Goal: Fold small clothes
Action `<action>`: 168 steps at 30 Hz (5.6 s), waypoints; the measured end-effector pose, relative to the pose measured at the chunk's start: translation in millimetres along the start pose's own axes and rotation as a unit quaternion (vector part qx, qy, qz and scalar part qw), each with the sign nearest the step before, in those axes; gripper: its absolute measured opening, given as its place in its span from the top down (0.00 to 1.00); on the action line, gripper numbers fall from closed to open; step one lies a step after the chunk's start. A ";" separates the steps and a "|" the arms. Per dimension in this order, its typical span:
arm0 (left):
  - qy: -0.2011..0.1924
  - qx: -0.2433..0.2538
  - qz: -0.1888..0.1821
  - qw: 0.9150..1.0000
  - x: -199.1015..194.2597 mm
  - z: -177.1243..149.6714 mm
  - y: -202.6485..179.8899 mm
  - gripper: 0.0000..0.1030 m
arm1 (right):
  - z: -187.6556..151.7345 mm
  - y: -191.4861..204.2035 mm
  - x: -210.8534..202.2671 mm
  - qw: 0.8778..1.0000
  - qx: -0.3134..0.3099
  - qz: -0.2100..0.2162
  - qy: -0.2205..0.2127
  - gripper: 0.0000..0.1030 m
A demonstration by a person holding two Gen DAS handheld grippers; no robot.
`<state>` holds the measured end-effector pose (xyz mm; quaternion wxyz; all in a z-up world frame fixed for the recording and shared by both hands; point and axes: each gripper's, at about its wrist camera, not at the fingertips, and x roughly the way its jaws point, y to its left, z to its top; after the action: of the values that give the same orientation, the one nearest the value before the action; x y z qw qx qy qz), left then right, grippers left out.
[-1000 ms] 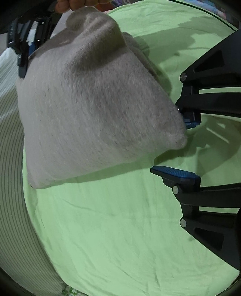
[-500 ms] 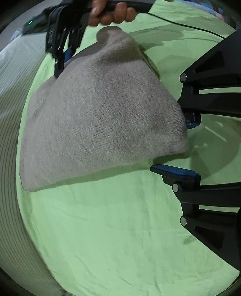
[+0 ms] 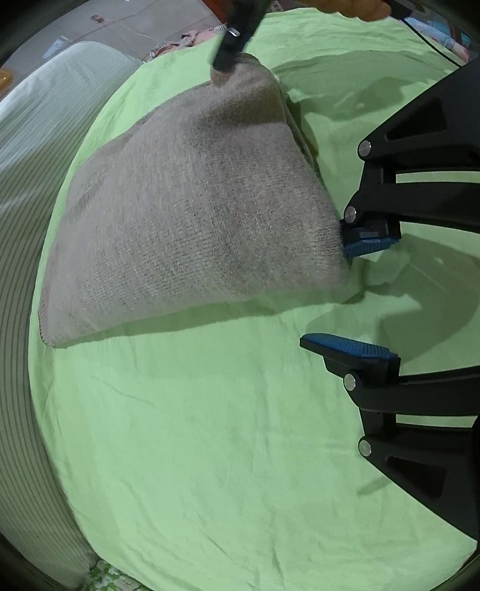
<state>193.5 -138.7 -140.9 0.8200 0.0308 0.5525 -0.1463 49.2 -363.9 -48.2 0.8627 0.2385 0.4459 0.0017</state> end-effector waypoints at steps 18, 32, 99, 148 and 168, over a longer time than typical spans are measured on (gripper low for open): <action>0.009 -0.007 -0.010 1.000 7.1 0.3 -18.6 0.82 | -25.1 -30.3 -10.8 1.000 0.004 -0.027 -0.001 0.93; 0.019 0.020 0.000 1.000 7.8 9.2 -21.4 0.63 | -17.2 -27.7 -10.4 0.999 0.026 -0.030 -0.002 0.90; 0.021 -0.156 -0.140 0.977 54.0 129.1 12.8 0.17 | 57.8 -52.0 75.2 0.996 0.091 0.004 -0.019 0.36; -0.111 -0.189 -0.094 0.971 -112.6 26.9 130.4 0.63 | 14.2 157.4 62.5 0.987 -0.047 0.151 0.004 0.74; -0.062 -0.197 -0.050 0.977 -88.9 -42.9 184.2 0.49 | -28.0 152.4 111.5 0.993 -0.041 0.100 0.050 0.49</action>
<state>174.6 64.6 -96.7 0.8343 -0.1684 0.5194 -0.0770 126.8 -193.3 -84.6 0.8441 0.2457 0.4615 0.1187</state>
